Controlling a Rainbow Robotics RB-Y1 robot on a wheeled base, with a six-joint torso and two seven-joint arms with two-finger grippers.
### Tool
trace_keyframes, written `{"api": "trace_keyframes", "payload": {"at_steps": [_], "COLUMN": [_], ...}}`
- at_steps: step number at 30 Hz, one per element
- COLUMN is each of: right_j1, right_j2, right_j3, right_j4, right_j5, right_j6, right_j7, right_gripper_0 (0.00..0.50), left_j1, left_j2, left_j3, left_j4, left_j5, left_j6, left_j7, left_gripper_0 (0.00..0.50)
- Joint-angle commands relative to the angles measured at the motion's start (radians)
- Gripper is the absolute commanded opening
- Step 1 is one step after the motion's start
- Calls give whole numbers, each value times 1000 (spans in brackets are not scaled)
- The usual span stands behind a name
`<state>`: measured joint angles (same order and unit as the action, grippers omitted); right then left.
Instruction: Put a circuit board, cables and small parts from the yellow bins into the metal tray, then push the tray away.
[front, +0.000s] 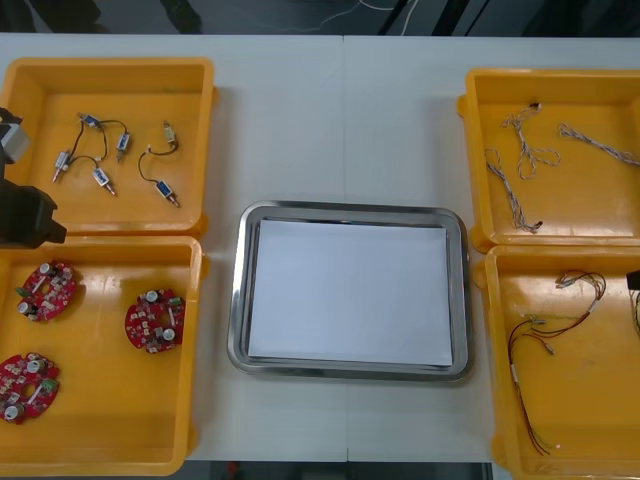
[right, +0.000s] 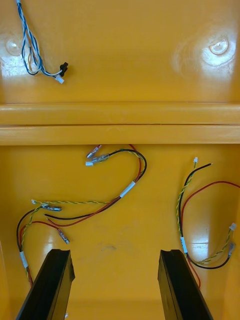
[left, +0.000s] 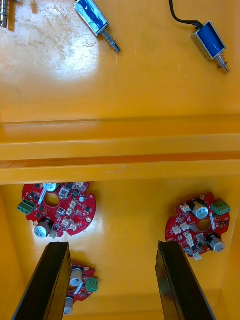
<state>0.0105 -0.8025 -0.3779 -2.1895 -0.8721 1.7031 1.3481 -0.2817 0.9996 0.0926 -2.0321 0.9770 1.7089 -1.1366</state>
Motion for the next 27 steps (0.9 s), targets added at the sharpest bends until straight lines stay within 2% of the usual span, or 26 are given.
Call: {"api": "trace_keyframes", "payload": {"at_steps": [1, 27], "right_j1": [17, 17], "right_j2": [-3, -12], "right_j3": [-6, -7], "right_j4": [-29, -29], "right_j5": [-11, -22], "right_j6": [6, 6], "right_j7": [-29, -38], "right_gripper_0": [500, 500], "left_j1": [-20, -20], "left_j2": [-7, -7], "left_j3": [-8, -8], "left_j4": [-8, -8], "left_j5": [-9, -9], "left_j6": [-8, -8], "left_j7": [1, 1], "left_gripper_0": [500, 500]}}
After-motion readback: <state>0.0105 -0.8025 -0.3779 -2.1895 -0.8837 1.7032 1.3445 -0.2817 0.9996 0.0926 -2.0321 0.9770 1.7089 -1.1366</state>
